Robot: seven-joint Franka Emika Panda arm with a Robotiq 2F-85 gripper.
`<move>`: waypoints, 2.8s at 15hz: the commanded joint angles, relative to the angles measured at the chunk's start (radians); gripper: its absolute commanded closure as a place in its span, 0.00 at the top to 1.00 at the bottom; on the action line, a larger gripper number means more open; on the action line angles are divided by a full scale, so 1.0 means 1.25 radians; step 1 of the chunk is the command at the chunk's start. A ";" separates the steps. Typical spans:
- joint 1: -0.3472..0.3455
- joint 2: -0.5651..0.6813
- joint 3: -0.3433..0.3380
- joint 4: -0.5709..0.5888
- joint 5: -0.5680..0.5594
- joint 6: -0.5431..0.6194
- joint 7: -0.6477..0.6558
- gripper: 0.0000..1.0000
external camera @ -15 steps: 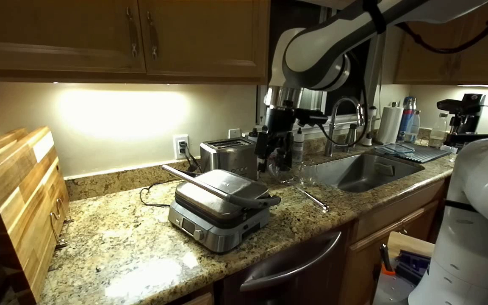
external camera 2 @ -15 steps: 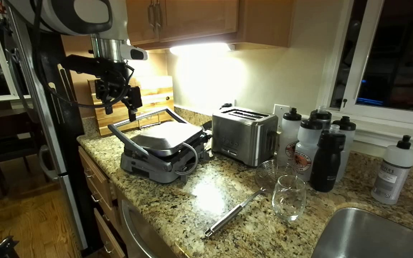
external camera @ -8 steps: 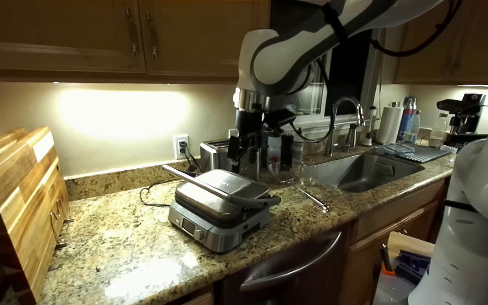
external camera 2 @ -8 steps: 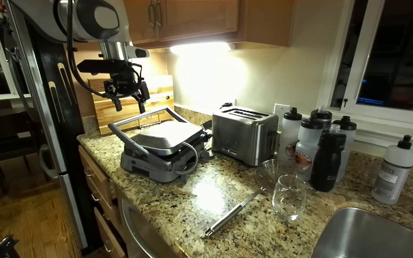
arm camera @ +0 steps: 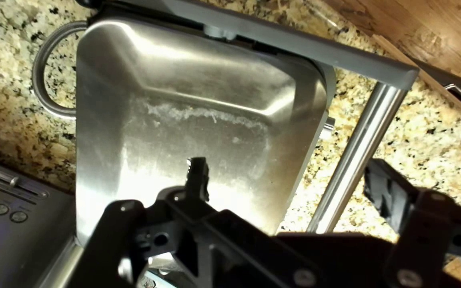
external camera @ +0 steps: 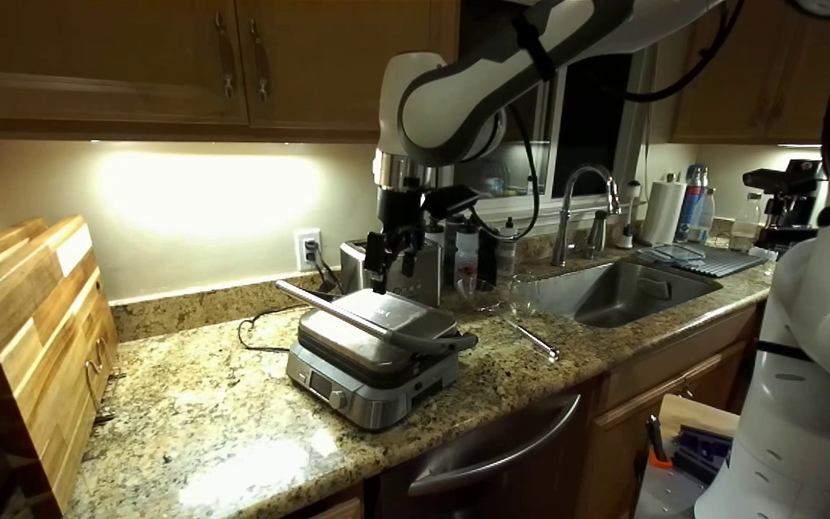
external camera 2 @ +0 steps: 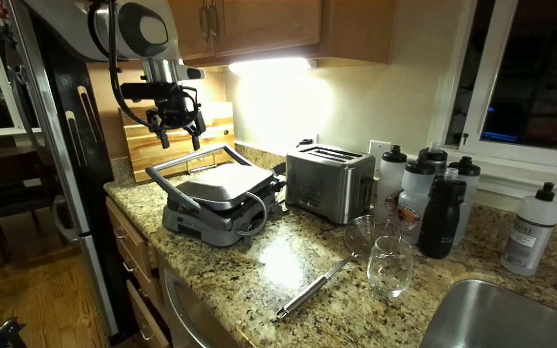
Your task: Open the sandwich maker
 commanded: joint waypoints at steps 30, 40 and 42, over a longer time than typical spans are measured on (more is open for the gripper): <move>0.087 0.317 -0.008 0.307 -0.028 -0.007 0.104 0.42; 0.069 0.290 -0.016 0.302 0.000 -0.023 0.089 0.13; 0.061 0.271 -0.020 0.295 0.001 -0.030 0.084 0.13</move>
